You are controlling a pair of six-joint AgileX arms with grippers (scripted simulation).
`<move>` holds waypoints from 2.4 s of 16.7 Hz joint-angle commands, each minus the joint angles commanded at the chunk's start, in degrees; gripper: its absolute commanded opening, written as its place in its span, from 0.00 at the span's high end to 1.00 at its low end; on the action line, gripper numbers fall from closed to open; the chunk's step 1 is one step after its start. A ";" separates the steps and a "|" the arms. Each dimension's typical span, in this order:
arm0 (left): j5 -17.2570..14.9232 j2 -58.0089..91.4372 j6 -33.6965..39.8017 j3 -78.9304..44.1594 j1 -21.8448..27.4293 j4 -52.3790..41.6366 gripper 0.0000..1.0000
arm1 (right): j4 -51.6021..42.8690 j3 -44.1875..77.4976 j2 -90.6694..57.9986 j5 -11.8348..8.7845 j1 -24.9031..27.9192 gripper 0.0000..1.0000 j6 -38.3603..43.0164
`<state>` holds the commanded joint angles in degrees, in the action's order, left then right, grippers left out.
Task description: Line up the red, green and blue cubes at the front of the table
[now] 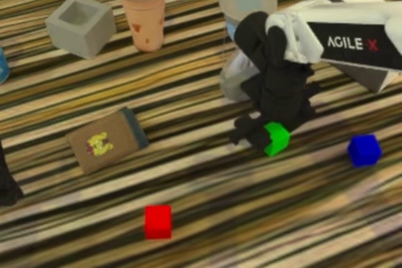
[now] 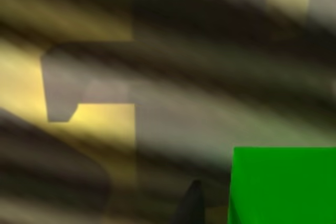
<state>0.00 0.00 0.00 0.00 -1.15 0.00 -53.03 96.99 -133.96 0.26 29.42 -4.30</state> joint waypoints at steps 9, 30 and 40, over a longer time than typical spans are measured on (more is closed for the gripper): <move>0.00 0.00 0.00 0.00 0.00 0.00 0.00 | 0.00 0.00 0.00 0.00 0.00 1.00 0.00; 0.00 0.00 0.00 0.00 0.00 0.00 0.00 | -13.05 7.34 6.85 -0.05 3.14 1.00 6.40; 0.00 0.00 0.00 0.00 0.00 0.00 0.00 | -11.62 -6.29 16.57 0.13 18.66 1.00 48.37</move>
<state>0.00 0.00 0.00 0.00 -1.15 0.00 -64.65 90.70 -117.39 0.39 48.08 44.07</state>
